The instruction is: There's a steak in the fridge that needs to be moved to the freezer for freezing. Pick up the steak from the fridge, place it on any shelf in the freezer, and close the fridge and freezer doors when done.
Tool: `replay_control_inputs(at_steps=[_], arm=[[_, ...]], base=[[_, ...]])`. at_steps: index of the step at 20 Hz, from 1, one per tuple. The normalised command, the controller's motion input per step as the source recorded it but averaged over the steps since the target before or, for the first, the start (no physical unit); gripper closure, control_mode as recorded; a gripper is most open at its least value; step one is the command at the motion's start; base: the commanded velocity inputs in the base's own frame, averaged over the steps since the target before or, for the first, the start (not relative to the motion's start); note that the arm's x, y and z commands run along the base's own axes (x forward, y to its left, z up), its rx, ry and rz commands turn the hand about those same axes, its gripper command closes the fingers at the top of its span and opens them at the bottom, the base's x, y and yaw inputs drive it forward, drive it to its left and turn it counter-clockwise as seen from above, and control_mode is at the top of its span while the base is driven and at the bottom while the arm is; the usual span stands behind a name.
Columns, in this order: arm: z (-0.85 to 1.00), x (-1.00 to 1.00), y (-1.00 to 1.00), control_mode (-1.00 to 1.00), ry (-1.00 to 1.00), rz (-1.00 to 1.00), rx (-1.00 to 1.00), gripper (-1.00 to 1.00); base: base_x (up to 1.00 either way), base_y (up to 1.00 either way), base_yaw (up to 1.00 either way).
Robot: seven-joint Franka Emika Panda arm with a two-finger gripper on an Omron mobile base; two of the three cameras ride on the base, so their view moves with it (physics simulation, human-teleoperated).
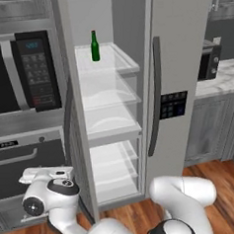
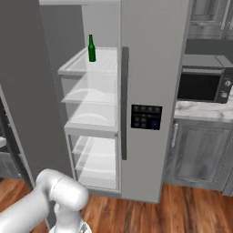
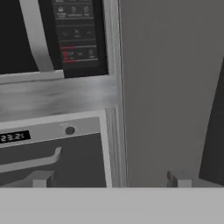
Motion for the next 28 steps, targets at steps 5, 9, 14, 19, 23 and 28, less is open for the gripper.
replay_control_inputs(at_steps=[5,9,14,19,23,28], arm=[[-0.22,0.06,-1.0,-1.0,0.0,0.0,0.0,-1.0],[-0.33,0.56,-1.0,-1.0,0.03,-0.01,0.01,-1.0],[-0.07,0.37,-1.0,-1.0,0.0,0.0,0.05,-1.0],[0.0,0.07,-1.0,-1.0,-0.01,-0.03,0.07,-1.0],[0.0,0.27,-1.0,-1.0,0.0,-0.17,0.01,-1.0],[0.0,0.57,-1.0,-1.0,0.0,-0.22,0.01,-1.0]], base=[[0.0,0.0,0.0],[0.0,0.0,0.0],[0.0,0.0,0.0],[0.0,0.0,0.0],[0.0,0.0,0.0],[0.0,0.0,0.0]])
